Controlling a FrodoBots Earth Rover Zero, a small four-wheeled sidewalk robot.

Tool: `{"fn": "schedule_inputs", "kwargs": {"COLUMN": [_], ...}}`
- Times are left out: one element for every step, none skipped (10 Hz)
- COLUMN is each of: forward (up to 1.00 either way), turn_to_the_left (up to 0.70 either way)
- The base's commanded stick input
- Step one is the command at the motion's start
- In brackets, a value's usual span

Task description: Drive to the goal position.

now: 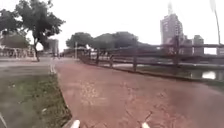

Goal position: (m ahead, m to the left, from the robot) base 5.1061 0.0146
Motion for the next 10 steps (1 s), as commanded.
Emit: {"fn": "schedule_inputs", "kwargs": {"forward": [0.7,0.7,0.7,0.7,0.7,0.7,0.7,0.7,0.7,0.7], "turn_to_the_left": [0.35,0.35,0.35,0.35,0.35,0.27,0.09,0.0,0.0,0.0]}}
